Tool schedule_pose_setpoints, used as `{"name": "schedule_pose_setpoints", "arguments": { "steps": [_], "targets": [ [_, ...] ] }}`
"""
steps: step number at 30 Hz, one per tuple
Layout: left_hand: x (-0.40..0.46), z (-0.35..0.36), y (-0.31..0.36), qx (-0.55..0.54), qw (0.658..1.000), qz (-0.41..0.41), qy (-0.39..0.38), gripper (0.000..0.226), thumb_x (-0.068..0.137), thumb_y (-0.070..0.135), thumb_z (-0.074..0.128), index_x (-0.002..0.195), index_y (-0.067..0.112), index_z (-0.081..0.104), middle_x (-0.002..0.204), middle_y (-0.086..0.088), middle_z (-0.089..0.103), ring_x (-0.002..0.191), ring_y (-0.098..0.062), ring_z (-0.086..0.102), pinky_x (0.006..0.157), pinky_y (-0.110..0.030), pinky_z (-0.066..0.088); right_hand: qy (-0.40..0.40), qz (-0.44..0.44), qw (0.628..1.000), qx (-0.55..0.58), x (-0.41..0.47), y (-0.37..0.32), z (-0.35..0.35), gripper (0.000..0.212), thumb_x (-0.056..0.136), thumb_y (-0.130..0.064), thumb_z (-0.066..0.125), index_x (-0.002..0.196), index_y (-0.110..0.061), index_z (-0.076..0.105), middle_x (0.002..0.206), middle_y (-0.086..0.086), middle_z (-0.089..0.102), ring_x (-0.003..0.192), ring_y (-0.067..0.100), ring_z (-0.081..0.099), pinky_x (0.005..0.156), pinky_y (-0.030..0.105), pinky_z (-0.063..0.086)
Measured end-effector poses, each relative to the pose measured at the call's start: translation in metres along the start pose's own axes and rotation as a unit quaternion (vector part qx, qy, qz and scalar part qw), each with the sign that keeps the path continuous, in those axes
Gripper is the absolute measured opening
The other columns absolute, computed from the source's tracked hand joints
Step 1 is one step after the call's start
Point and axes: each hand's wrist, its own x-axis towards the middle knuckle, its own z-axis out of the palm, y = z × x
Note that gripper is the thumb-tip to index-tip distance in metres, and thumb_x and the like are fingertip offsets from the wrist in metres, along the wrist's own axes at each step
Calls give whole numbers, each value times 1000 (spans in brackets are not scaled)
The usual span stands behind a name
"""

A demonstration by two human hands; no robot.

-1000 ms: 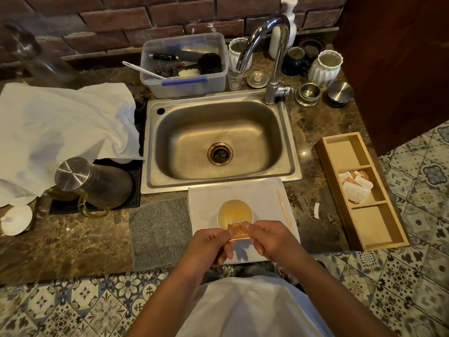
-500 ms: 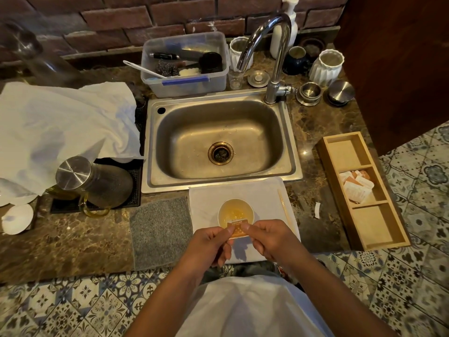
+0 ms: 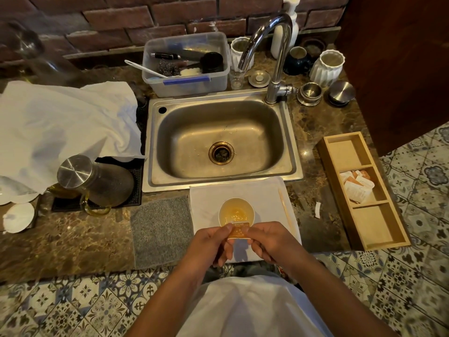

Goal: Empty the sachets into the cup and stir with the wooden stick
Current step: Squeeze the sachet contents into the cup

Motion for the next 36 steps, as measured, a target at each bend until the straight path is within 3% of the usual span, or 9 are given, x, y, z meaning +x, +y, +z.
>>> {"name": "schedule_pose_setpoints", "arguments": {
  "steps": [5, 11, 17, 20, 27, 36],
  "targets": [
    [0, 1, -2, 10, 1000, -1, -6, 39, 99, 29, 60, 66, 11, 67, 58, -12, 63, 43, -18, 43, 45, -23, 36, 7, 12, 1000, 8, 1, -1, 0, 41, 99, -31, 61, 66, -8, 64, 49, 7, 51, 40, 13, 38, 44, 26, 29],
    [0, 4, -4, -4, 1000, -2, -12, 39, 100, 27, 60, 66, 10, 67, 58, -12, 65, 41, -16, 44, 46, -23, 37, 0, 1, 1000, -30, 2, 3, -1, 41, 100, -22, 58, 84, 16, 60, 49, 7, 50, 40, 13, 37, 43, 24, 30],
    [0, 6, -6, 5, 1000, -10, -11, 36, 100, 25, 58, 82, -3, 71, 62, -13, 66, 45, -18, 45, 48, -25, 38, 12, 32, 999, -4, 5, 1, 2, 47, 101, -35, 56, 71, -1, 65, 48, 11, 50, 37, 15, 38, 41, 23, 31],
    [0, 6, -5, 2, 1000, -12, -10, 34, 101, 22, 58, 88, -7, 69, 62, -13, 67, 44, -18, 45, 46, -24, 37, 17, 32, 999, 8, 6, 1, 4, 41, 102, -31, 55, 73, -3, 64, 49, 10, 51, 36, 13, 39, 41, 22, 31],
    [-2, 7, -2, 0, 1000, -3, -11, 36, 102, 18, 53, 72, 10, 70, 60, -14, 66, 43, -18, 45, 46, -23, 38, 28, 41, 998, 31, 14, 1, 6, 35, 101, -26, 57, 72, -7, 64, 46, 6, 49, 34, 11, 37, 37, 19, 29],
    [-1, 10, 2, 26, 999, 46, 7, 40, 102, 22, 57, 65, 9, 66, 59, -13, 64, 44, -19, 44, 47, -25, 38, 26, -1, 999, 42, 10, 1, 0, 31, 101, -24, 58, 75, -9, 63, 51, 6, 52, 37, 11, 37, 37, 19, 28]
  ]
}}
